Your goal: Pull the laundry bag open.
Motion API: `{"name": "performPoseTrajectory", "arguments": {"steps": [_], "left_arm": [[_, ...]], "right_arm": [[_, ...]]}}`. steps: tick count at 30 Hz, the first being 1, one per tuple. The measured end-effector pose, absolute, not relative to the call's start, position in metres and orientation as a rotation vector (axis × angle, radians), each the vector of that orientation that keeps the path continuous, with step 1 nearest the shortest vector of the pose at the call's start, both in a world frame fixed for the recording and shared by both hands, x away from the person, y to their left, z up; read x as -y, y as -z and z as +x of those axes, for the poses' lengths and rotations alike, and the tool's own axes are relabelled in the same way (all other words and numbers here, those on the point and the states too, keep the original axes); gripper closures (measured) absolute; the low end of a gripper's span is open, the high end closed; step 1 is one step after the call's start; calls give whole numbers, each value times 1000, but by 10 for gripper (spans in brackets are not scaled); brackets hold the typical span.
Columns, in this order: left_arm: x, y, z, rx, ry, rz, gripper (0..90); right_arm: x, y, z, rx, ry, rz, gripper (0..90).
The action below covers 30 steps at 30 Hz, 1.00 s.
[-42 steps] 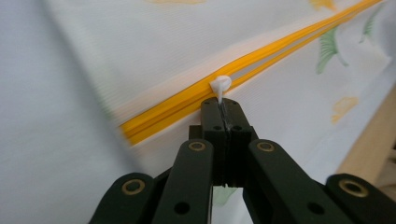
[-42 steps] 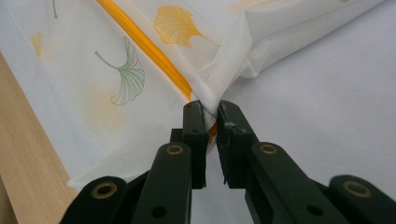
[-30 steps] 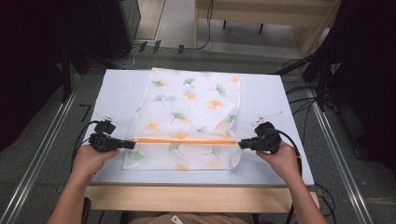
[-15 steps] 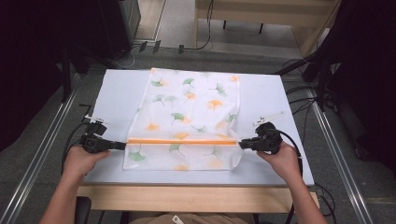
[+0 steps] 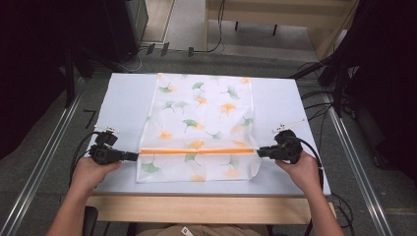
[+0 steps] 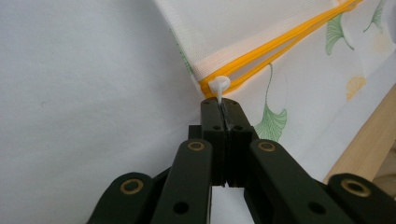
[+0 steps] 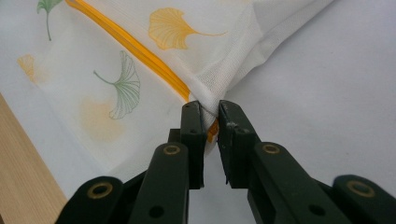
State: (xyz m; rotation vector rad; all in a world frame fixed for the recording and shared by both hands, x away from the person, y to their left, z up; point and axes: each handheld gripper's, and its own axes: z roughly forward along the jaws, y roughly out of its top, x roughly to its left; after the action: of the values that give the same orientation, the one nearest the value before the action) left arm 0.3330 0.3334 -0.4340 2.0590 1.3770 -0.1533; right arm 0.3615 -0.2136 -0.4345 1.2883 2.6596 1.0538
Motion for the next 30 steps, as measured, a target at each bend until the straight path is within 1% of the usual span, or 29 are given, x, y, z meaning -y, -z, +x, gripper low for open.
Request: {"name": "performPoseTrajectory", "arguments": {"steps": [2,5,6,8,9,10,13,14,15,17,18,19,20,21,22,23,24,25,26,28,29,30], "left_arm": [[-334,435,334,-1382,158,2057,900],[-335,436,334,-1381,147,2055,895],[-335,436,334,-1381,147,2055,882],[-335,437,334,-1383,129,2051,849],[-335,437,334,-1383,129,2051,829],[-336,437,334,-1381,129,2044,829],[-337,437,334,-1378,122,2031,767],[-338,437,334,-1378,115,2026,767],[-339,436,334,-1376,111,2015,731],[-339,435,334,-1375,98,2008,698],[-339,434,333,-1370,86,2001,698],[-340,431,333,-1391,23,2007,619],[-340,431,333,-1391,23,2007,593],[-341,428,333,-1397,-46,2011,551],[-341,428,333,-1397,-46,2011,499],[-342,427,333,-1401,-75,2005,465],[-343,426,333,-1400,-93,1998,465],[-346,425,333,-1391,-122,1987,427],[-346,425,333,-1391,-122,1987,417],[-349,425,333,-1393,-132,1971,412],[-353,424,333,-1396,-148,1962,408],[-353,424,333,-1396,-148,1962,401]], "right_arm": [[212,434,361,-2661,-1052,1271,820],[210,441,362,-2690,-1049,1298,757],[210,441,362,-2690,-1049,1298,757],[207,448,363,-2713,-1034,1304,662],[207,448,363,-2713,-1034,1304,662],[206,449,364,-2712,-1038,1300,621],[202,451,364,-2684,-1032,1274,600],[202,451,364,-2684,-1032,1274,600],[202,451,365,-2669,-1051,1282,590],[204,449,366,-2645,-1085,1278,580],[204,449,366,-2645,-1085,1278,580],[206,448,366,-2624,-1101,1287,573],[206,448,366,-2624,-1101,1287,573],[209,447,366,-2607,-1111,1298,550],[211,448,367,-2600,-1121,1291,528],[212,448,367,-2590,-1129,1289,502],[212,448,367,-2590,-1129,1289,502],[216,448,369,-2564,-1145,1300,467],[218,447,370,-2549,-1159,1327,456],[221,446,371,-2531,-1167,1358,438],[227,444,372,-2485,-1183,1391,400],[227,444,372,-2485,-1183,1391,400]]}}
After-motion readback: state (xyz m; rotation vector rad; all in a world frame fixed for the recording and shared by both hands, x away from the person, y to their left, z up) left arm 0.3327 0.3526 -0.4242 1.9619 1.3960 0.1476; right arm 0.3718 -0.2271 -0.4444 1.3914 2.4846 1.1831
